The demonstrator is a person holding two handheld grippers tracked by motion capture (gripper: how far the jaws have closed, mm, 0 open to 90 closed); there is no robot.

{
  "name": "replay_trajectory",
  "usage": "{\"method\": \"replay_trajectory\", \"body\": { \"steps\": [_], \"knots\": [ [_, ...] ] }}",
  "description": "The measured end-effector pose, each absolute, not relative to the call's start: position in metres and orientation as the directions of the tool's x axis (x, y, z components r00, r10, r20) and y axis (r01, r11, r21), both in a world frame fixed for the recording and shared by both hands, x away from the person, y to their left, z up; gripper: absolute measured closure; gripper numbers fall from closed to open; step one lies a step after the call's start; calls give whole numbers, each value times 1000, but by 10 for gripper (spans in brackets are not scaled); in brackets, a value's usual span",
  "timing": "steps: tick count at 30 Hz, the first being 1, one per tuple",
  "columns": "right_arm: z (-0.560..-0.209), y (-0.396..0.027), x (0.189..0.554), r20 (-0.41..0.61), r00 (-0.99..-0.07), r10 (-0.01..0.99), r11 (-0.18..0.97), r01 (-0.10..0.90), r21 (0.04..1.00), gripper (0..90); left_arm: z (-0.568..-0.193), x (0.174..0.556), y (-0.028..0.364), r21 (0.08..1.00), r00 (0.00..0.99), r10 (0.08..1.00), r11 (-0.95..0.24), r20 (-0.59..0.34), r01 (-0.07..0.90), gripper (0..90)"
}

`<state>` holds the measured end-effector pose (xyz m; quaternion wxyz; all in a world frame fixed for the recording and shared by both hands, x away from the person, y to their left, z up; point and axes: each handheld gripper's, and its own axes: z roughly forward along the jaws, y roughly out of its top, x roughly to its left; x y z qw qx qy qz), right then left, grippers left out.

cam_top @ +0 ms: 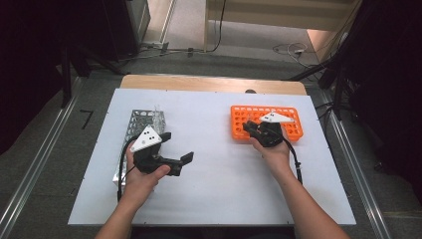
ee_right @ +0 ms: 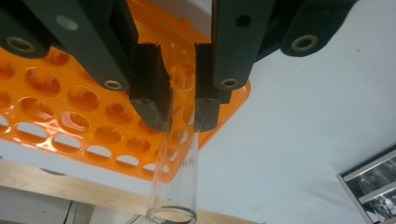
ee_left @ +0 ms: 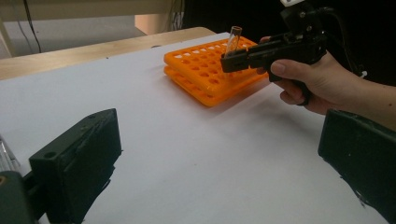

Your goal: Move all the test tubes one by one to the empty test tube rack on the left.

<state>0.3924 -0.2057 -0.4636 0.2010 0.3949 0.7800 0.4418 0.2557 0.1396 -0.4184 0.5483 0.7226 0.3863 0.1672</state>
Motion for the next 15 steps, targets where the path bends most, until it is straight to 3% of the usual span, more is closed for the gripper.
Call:
{"method": "replay_trajectory", "body": {
  "steps": [15],
  "knots": [
    [-432,-217,376,63,-643,763,264,399,878,742,-417,255,135,923,652,736,-104,-179,371,0]
  ]
}}
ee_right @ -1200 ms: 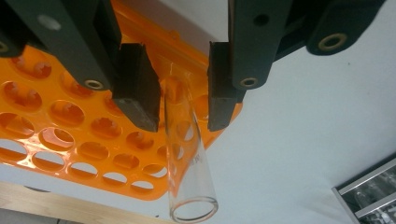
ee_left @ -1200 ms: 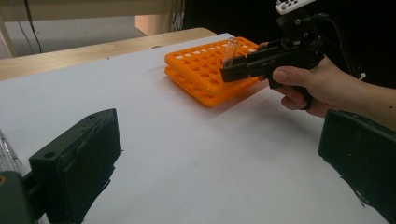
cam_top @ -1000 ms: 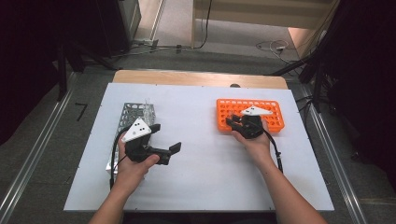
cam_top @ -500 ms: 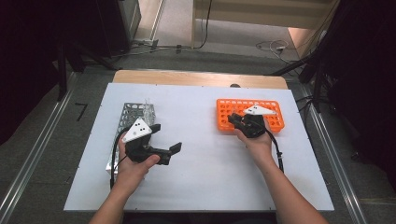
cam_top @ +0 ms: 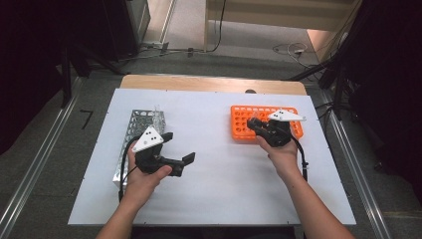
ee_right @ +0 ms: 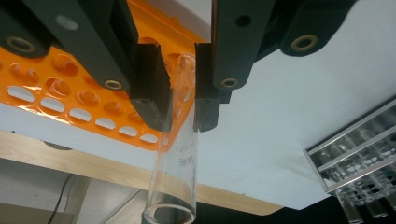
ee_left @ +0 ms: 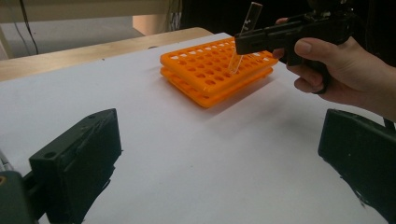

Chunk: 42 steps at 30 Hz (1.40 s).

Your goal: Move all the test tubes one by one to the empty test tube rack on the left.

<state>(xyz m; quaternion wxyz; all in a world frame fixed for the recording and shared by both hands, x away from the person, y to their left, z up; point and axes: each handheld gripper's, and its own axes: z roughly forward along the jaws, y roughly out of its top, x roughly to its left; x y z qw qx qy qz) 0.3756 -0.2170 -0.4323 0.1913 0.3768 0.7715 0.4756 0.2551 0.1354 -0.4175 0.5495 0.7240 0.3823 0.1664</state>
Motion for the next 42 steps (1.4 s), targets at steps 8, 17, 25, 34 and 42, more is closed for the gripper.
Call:
{"method": "replay_trajectory", "body": {
  "steps": [8,17,25,34,42],
  "knots": [
    [-429,-217,356,83,-686,723,267,389,882,743,-416,254,130,926,663,727,-105,-176,362,0],
    [-429,-212,329,96,-738,668,291,378,879,743,-413,252,120,930,679,718,-127,-155,346,0],
    [-431,-203,308,105,-780,617,305,360,882,743,-413,251,112,930,691,702,-117,-170,348,2],
    [-436,-188,293,98,-818,566,345,343,874,743,-413,250,99,933,713,678,-114,-178,341,28],
    [-438,-167,281,86,-855,512,381,316,869,743,-413,247,83,929,717,679,-142,-159,341,131]
  ]
}}
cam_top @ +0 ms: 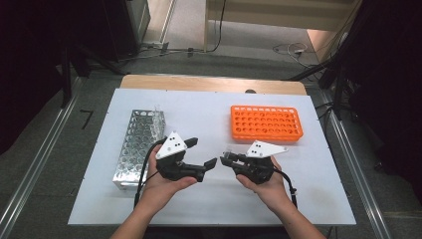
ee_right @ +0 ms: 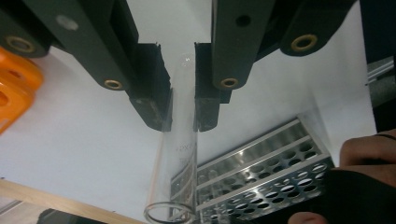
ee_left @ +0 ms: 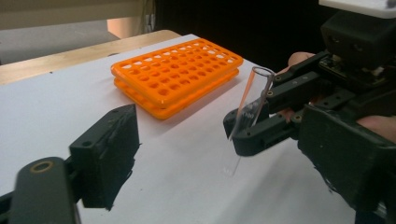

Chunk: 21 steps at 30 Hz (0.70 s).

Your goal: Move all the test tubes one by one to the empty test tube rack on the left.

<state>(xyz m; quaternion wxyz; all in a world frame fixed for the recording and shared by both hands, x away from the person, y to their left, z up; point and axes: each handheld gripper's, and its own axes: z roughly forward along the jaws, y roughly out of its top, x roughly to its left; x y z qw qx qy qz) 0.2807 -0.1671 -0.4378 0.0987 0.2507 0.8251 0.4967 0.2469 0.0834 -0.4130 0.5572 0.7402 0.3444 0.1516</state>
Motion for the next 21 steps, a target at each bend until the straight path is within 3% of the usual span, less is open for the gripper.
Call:
{"method": "replay_trajectory", "body": {
  "steps": [21],
  "knots": [
    [-442,-144,269,87,-884,459,415,300,859,743,-417,243,59,935,751,650,-180,-121,306,584]
  ]
}}
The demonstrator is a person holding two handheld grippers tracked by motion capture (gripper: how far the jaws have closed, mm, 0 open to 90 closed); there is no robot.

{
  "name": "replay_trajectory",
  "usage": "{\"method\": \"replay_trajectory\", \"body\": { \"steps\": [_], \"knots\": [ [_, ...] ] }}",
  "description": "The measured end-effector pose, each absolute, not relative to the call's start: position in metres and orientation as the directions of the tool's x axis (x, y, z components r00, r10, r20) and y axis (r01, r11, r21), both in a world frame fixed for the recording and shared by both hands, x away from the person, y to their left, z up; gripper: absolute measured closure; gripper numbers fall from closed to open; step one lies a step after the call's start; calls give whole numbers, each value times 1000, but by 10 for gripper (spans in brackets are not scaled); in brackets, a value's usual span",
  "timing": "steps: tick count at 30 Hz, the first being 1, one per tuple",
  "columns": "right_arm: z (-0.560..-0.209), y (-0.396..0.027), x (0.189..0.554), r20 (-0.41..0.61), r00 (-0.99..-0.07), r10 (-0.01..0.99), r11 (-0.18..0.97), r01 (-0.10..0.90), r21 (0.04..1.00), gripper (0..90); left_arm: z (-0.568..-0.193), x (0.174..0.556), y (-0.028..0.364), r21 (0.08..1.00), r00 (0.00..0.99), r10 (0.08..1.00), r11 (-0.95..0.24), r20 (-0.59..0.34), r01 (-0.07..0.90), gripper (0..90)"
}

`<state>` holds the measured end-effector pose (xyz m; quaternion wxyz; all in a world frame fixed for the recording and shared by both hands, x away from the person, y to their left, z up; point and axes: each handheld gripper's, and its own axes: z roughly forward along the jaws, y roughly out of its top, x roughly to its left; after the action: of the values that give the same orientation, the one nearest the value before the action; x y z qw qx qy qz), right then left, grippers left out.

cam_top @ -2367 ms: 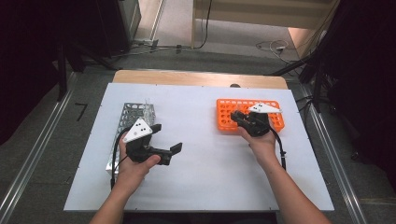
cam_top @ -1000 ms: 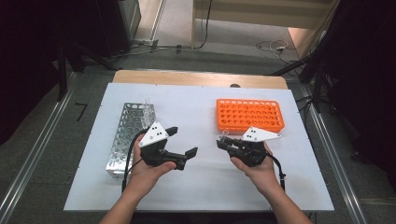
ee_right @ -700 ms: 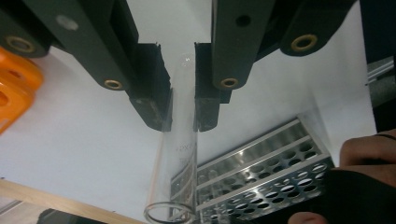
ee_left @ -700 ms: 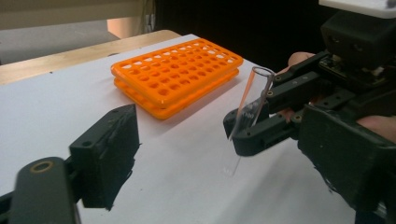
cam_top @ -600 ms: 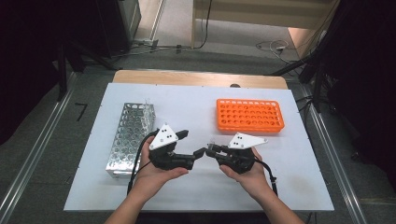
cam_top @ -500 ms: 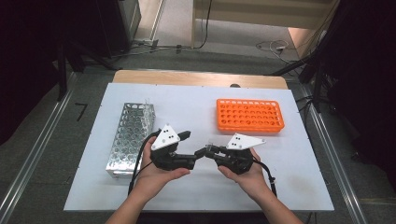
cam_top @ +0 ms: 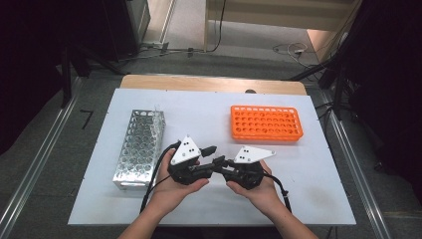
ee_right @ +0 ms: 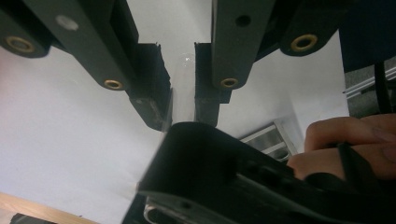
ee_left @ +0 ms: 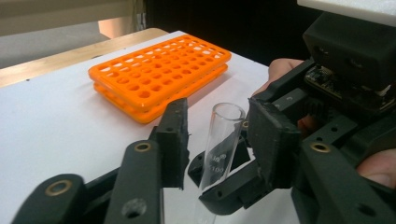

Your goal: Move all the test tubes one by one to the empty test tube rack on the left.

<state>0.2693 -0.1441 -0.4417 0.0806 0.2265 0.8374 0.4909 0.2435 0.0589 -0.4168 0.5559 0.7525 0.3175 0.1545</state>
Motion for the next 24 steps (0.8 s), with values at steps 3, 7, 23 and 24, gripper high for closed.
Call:
{"method": "replay_trajectory", "body": {
  "steps": [3,7,23,24],
  "knots": [
    [-441,-143,268,88,-888,451,417,297,859,743,-417,242,58,936,757,644,-184,-115,299,638],
    [-441,-143,268,89,-890,447,416,295,860,743,-417,242,57,937,758,643,-191,-104,291,695],
    [-440,-144,269,107,-894,435,407,301,863,722,-416,241,59,943,758,649,-206,-69,262,750],
    [-440,-145,270,110,-895,433,404,302,863,688,-416,242,60,944,756,651,-202,-69,260,750]
  ]
}}
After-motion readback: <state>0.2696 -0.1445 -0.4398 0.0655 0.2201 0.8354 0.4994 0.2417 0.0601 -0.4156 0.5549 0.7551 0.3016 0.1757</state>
